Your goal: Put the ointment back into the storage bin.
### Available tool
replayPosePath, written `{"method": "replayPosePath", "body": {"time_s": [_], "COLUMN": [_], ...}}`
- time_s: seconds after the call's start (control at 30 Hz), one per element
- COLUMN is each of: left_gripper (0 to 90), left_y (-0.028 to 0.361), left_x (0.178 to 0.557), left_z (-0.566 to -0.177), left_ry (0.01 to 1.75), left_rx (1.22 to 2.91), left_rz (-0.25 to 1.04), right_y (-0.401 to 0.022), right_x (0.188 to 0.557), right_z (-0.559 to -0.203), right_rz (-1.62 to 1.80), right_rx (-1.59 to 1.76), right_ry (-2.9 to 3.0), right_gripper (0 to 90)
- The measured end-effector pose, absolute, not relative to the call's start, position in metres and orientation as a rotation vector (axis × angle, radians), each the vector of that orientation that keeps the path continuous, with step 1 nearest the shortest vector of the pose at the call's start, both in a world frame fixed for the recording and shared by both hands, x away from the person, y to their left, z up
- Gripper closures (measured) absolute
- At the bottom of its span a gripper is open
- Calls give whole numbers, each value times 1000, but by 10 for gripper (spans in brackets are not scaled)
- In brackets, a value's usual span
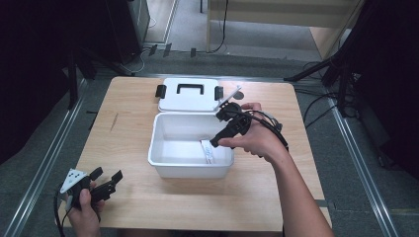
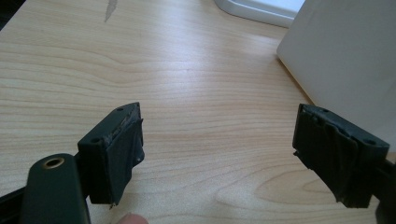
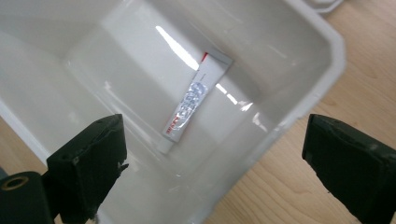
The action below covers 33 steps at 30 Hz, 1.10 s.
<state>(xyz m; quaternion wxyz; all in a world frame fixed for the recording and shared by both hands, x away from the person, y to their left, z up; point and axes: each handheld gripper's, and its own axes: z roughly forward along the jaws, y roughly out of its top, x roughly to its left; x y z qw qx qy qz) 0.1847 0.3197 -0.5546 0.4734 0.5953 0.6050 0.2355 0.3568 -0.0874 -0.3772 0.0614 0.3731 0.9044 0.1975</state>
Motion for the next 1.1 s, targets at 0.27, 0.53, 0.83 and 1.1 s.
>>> {"method": "replayPosePath", "body": {"time_s": [0.27,0.53,0.83,1.1], "left_gripper": [169,170,170,169], "left_y": [320,319,319,319], "left_x": [185,185,185,184], "left_z": [-555,-555,-555,-554], "left_ry": [1482,1483,1484,1485], "left_rx": [1459,1461,1462,1466], "left_rz": [576,579,581,582], "right_y": [-132,-174,-223,-247], "right_x": [352,348,335,318], "right_z": [-380,-396,-426,-461], "right_rz": [776,887,974,990], "right_rx": [1243,1327,1378,1364], "right_ry": [2617,2493,2286,2200], "right_gripper": [65,69,128,130]}}
